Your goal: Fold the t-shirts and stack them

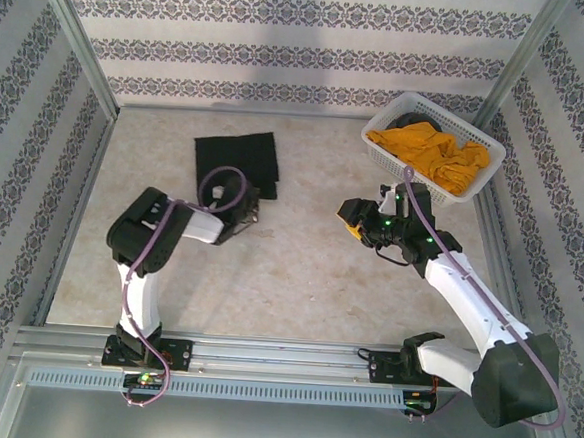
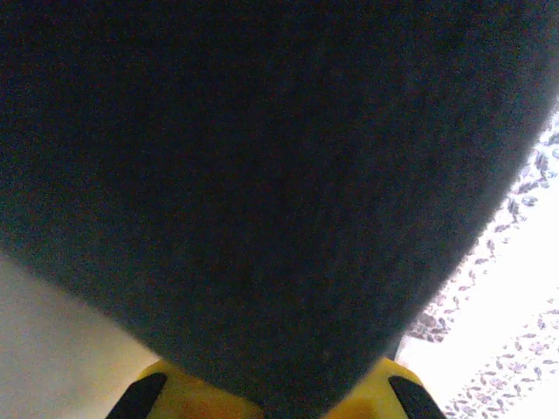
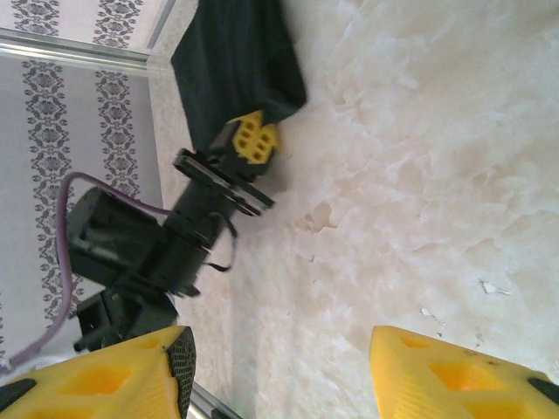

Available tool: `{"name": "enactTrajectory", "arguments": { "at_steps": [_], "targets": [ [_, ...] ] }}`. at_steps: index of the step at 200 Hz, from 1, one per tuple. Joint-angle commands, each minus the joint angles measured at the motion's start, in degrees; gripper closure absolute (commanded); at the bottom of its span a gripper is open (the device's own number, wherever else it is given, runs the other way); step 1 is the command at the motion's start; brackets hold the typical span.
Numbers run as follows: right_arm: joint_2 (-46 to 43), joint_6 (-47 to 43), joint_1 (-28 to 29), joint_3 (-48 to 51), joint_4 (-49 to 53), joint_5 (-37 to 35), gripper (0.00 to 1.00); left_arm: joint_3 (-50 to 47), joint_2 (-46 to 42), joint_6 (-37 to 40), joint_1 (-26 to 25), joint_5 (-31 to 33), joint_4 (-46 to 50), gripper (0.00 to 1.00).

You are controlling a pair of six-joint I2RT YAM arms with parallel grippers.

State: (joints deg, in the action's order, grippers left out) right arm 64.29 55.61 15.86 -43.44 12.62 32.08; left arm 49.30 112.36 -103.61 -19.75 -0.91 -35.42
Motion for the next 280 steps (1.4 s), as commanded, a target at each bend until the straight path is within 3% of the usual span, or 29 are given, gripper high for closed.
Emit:
{"name": "enactTrajectory", "arguments": {
  "at_steps": [1, 28, 47, 61, 82, 129, 136, 146, 160, 164, 167, 171, 174, 176, 177, 181, 213, 224, 243, 265, 271, 280],
  "targets": [
    [1.1, -0.2, -0.3, -1.3, -0.6, 0.9, 0.44, -1.5, -1.5, 14.8, 12.0, -14.9, -0.6, 1.00],
    [3.0, -0.2, -0.3, -2.0, -1.9, 1.2, 0.44, 3.2, 0.8, 28.3, 23.8, -29.0, 4.7, 1.00],
    [4.9, -0.3, -0.3, -2.6, -2.9, 1.7, 0.44, 10.9, 3.8, 40.4, 29.9, -37.2, 16.6, 1.00],
    [6.5, -0.3, -0.2, -3.3, -3.5, 1.9, 0.45, 14.3, 4.7, 46.9, 33.2, -37.6, 25.4, 1.00],
    [8.9, -0.7, 0.0, -4.8, -4.0, 2.4, 0.45, 17.0, 6.3, 50.3, 37.0, -38.8, 28.8, 1.00],
    [12.6, -1.7, 0.6, -7.4, -5.3, 3.8, 0.45, 23.0, 7.2, 54.4, 38.8, -37.3, 34.5, 1.00],
    [12.7, -2.0, 0.6, -7.7, -5.7, 3.8, 0.45, 22.6, 6.2, 54.3, 38.7, -36.6, 34.5, 0.90],
    [12.5, -2.7, 0.5, -8.2, -5.8, 3.6, 0.45, 21.4, 3.7, 54.1, 38.6, -35.1, 34.5, 0.65],
    [12.0, -3.9, 0.6, -9.3, -4.9, 2.6, 0.43, 18.7, -1.8, 54.0, 37.8, -32.5, 34.5, 0.41],
    [11.9, -4.4, 0.5, -9.7, -4.3, 2.1, 0.42, 17.6, -3.3, 54.0, 37.6, -31.8, 34.4, 0.12],
    [11.7, -4.9, 0.6, -10.1, -3.8, 1.7, 0.41, 16.9, -4.9, 53.9, 37.3, -31.4, 34.2, 0.02],
    [11.5, -5.4, 0.4, -10.5, -3.3, 1.1, 0.39, 16.0, -6.8, 53.7, 37.1, -30.6, 34.3, 0.00],
    [11.4, -5.7, 0.4, -10.7, -3.1, 0.9, 0.33, 15.5, -8.1, 53.6, 36.8, -30.1, 34.4, 0.00],
    [11.3, -5.9, 0.3, -10.9, -3.0, 0.6, 0.11, 15.0, -9.1, 53.5, 36.7, -29.8, 34.8, 0.00],
    [11.3, -6.0, 0.3, -10.9, -2.9, 0.6, 0.07, 14.7, -9.6, 53.5, 36.6, -29.6, 34.8, 0.00],
    [11.0, -6.5, 0.1, -11.3, -2.6, 0.1, 0.03, 13.9, -11.4, 53.5, 36.2, -28.9, 35.4, 0.00],
    [6.7, -12.3, -1.6, -14.7, 5.4, -10.7, 0.02, 6.0, -29.5, 54.1, 29.8, -17.1, 39.3, 0.00],
    [3.9, -15.4, -2.2, -16.0, 9.4, -18.4, 0.02, 1.5, -37.5, 55.2, 26.2, -11.3, 37.4, 0.00],
    [0.7, -19.5, -2.7, -18.1, 16.8, -35.5, 0.02, -2.4, -49.9, 58.9, 16.1, 10.0, 42.3, 0.00],
    [0.0, -22.8, -3.0, -17.4, 20.7, -58.6, 0.02, -0.4, -52.2, 60.1, 7.3, 34.5, 56.7, 0.00],
    [-0.7, -26.4, -3.4, -15.1, 17.6, -60.7, 0.02, -0.4, -52.0, 62.3, 6.6, 37.7, 59.4, 0.00],
    [-1.7, -32.4, -4.3, -10.4, 11.2, -61.8, 0.02, -2.5, -52.5, 70.7, 6.6, 36.9, 57.8, 0.00]
  ]
}}
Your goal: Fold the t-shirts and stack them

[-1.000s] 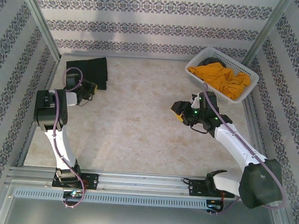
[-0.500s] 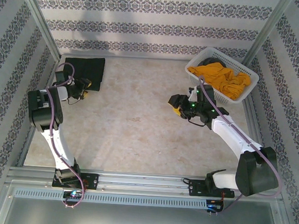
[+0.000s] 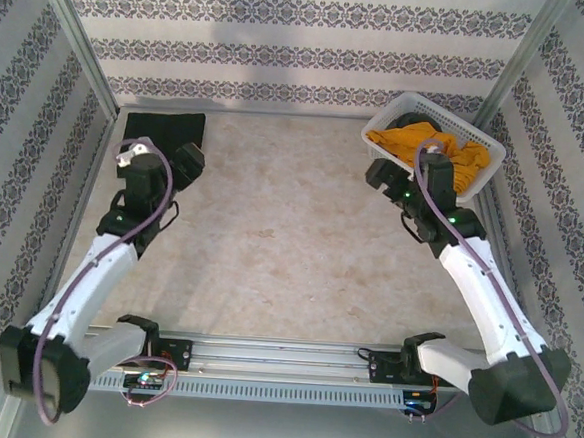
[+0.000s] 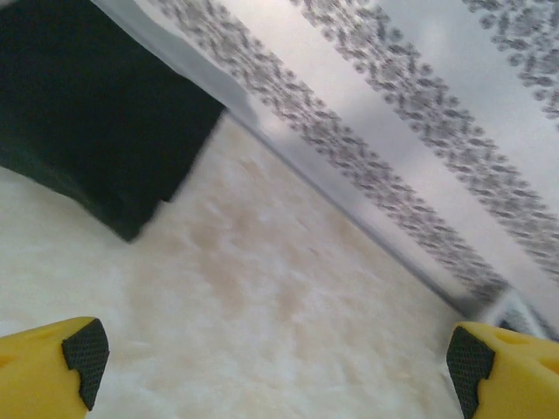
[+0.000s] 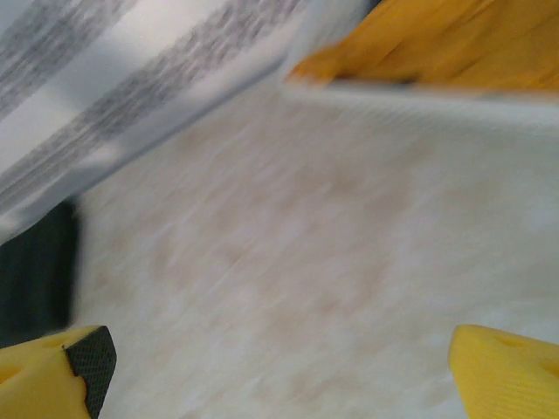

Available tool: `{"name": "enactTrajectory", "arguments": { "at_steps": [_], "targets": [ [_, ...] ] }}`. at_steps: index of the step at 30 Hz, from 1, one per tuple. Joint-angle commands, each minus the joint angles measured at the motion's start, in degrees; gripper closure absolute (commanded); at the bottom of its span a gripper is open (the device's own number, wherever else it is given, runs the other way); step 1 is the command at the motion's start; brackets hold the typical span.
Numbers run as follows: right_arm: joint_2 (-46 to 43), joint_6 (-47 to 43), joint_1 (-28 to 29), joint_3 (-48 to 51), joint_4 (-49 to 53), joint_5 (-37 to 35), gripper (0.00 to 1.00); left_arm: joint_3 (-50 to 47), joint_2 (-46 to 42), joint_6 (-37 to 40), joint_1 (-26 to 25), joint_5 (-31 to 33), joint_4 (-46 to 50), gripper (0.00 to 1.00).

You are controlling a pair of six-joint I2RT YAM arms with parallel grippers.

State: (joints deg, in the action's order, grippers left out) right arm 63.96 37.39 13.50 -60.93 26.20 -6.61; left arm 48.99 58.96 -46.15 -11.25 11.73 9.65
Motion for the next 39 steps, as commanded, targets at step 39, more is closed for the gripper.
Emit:
{"name": "enactTrajectory", "arguments": {
  "at_steps": [39],
  "targets": [
    [22.8, -34.9, -11.0, 39.8, -79.7, -2.9, 0.02, -28.4, 31.9, 43.5, 11.9, -6.5, -66.5, 0.00]
  ]
}}
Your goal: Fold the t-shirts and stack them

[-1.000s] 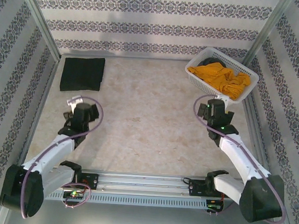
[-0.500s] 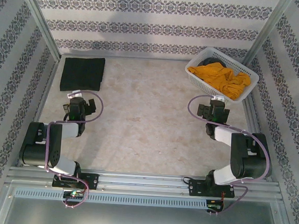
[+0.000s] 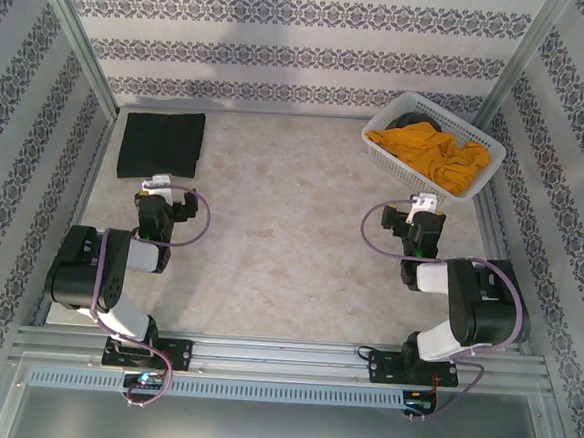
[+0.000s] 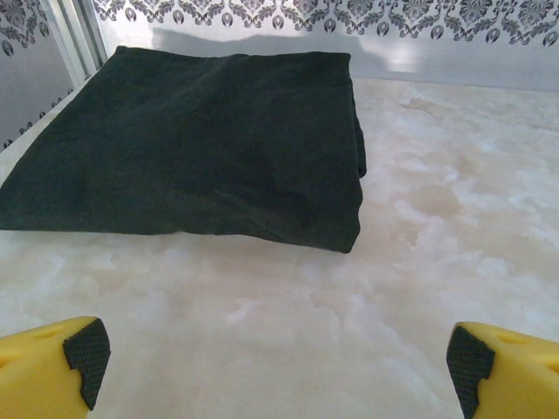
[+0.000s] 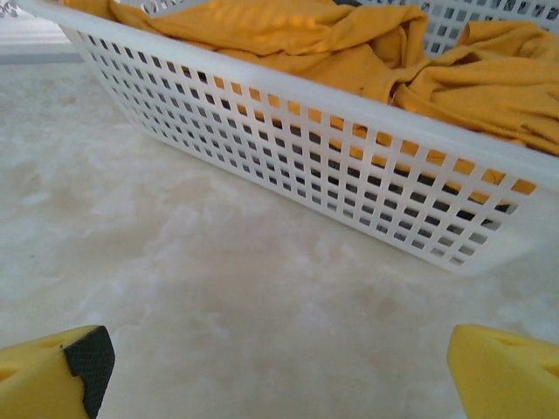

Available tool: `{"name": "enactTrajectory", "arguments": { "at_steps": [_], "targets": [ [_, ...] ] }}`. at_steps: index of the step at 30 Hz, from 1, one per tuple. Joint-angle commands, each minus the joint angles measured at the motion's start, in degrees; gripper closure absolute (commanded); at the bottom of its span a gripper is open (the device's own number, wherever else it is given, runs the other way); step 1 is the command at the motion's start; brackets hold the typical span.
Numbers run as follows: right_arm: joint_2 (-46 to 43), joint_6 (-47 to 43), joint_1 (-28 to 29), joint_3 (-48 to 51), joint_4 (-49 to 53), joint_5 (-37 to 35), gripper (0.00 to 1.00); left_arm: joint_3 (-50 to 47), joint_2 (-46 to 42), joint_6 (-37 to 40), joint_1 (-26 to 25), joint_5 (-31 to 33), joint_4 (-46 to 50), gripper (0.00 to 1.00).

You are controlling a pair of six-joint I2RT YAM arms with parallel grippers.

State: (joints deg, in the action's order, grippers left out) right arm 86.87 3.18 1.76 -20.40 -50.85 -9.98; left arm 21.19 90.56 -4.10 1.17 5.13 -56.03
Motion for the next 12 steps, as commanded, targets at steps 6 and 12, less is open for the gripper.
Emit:
{"name": "enactTrajectory", "arguments": {
  "at_steps": [6, 12],
  "targets": [
    [0.0, -0.8, 0.7, -0.9, -2.3, 0.5, 0.02, -0.2, 0.1, 1.4, -0.7, 0.7, 0.4, 0.00],
    [-0.1, -0.8, 0.6, -0.8, -2.4, 0.9, 0.02, -0.1, 0.0, 1.4, -0.7, 0.8, 0.9, 0.00]
  ]
}}
